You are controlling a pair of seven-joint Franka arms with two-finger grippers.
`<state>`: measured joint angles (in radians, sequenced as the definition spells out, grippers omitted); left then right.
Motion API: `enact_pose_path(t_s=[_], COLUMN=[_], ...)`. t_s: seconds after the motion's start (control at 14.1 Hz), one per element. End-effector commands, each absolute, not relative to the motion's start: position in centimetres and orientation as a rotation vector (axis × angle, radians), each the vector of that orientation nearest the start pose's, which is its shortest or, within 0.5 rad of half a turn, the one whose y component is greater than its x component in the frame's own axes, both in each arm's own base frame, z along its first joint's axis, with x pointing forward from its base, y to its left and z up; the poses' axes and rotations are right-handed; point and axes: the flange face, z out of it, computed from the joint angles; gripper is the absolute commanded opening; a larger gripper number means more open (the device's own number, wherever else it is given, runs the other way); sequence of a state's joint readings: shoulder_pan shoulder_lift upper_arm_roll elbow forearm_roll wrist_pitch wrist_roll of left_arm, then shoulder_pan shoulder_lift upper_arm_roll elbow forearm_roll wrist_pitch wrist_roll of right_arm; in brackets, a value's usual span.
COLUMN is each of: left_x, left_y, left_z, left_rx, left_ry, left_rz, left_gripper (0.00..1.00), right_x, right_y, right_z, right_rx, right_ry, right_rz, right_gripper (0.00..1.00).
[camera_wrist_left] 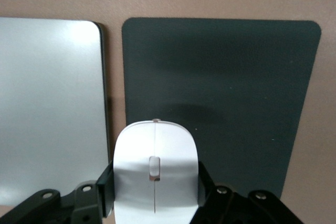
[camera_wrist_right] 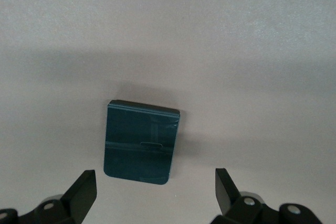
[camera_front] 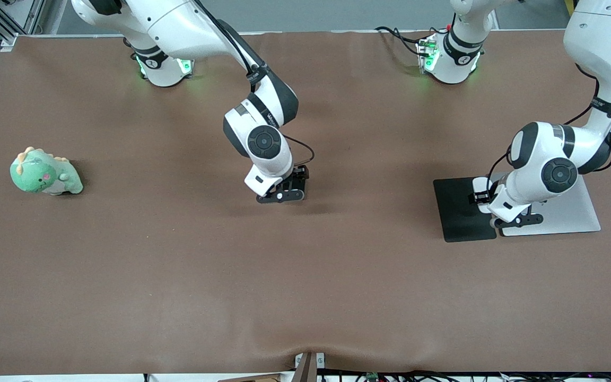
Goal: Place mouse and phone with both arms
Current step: 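Lower the mouse onto the pad while the right gripper grasps the phone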
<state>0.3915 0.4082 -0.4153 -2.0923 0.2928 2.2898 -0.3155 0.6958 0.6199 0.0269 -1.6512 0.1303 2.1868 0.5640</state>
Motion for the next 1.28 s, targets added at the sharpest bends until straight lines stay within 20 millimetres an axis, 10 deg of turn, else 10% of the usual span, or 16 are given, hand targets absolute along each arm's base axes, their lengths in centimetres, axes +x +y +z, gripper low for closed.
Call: enact_pose_path(t_s=[0.0, 0.5, 0.71, 0.78, 1.0, 1.21], left_x=[56.5, 57.2, 57.7, 57.9, 58.5, 59.6], left_y=[-0.9, -1.8, -2.3, -2.3, -2.6, -3.7], left_z=[22.8, 19.5, 17.5, 17.3, 19.2, 26.6], left_rx=[-3.091, -3.159, -3.193, -3.199, -3.183, -3.123], left_ry=[-0.128, -0.133, -0.135, -0.158, -0.236, -0.186], left_rz=[0.159, 0.082, 0.058, 0.051, 0.009, -0.023], left_gripper=[0.5, 0.56, 0.7, 0.92, 1.0, 1.0], right_x=[50.4, 50.1, 50.4, 50.5, 50.5, 50.9], right_y=[45.0, 45.9, 46.2, 46.5, 46.9, 47.0], right_z=[24.6, 22.9, 21.7, 21.0, 19.9, 19.9], right_rx=[-3.09, -3.091, -3.08, -3.075, -3.081, -3.088], right_ry=[-0.078, -0.068, -0.038, -0.009, 0.036, 0.02], right_rz=[0.231, 0.219, 0.184, 0.163, 0.151, 0.131], right_gripper=[1.0, 1.0, 1.0, 1.0, 1.0, 1.0])
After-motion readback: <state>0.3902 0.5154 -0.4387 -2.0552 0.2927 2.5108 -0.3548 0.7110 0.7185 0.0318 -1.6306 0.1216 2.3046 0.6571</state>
